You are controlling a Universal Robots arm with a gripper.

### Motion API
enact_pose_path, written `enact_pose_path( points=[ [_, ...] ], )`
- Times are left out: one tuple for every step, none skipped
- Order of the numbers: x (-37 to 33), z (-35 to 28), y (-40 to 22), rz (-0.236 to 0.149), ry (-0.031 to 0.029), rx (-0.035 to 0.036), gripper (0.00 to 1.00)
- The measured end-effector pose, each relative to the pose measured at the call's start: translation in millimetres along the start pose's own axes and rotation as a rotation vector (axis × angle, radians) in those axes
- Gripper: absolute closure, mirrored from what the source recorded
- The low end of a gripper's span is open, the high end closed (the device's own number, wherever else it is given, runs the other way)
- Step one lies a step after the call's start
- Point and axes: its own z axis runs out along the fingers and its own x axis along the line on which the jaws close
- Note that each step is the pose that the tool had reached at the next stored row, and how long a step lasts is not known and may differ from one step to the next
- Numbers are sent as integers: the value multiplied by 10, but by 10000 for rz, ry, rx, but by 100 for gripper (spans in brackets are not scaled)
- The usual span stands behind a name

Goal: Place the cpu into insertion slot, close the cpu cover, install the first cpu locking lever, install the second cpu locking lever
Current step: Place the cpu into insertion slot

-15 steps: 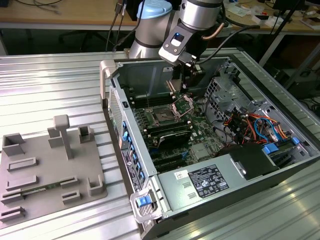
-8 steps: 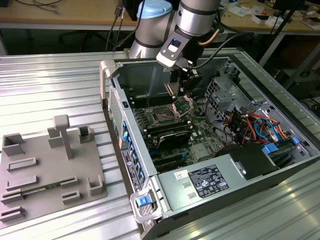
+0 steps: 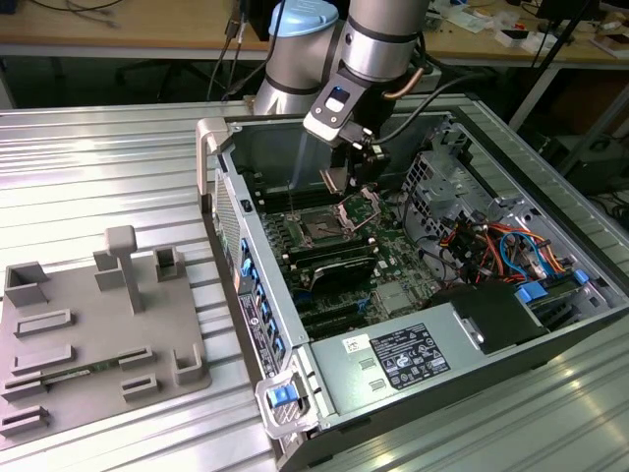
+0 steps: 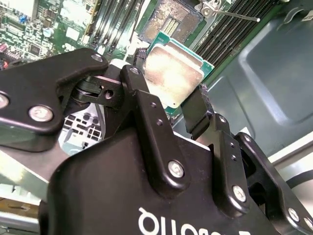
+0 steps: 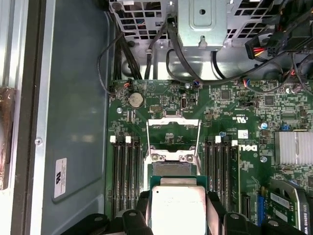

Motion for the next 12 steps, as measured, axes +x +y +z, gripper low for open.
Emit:
enact_pose_path(
  points=[
    [4, 17, -2, -2, 0, 0, 45],
    [7, 38, -3, -7, -1, 1, 45],
    [16, 75, -6, -8, 0, 0, 45],
    [32, 109, -8, -9, 1, 0, 45],
    [40, 127, -10, -9, 0, 3, 45],
    [46, 145, -12, -9, 0, 5, 45],
    [51, 169, -14, -9, -1, 8, 45],
    [55, 189, -15, -9, 0, 10, 45],
    [62, 220, -18, -8, 0, 20, 45],
    [66, 238, -19, -8, 1, 24, 45],
    [70, 256, -20, -8, 0, 29, 45],
    [74, 275, -22, -8, -1, 33, 45]
  ],
)
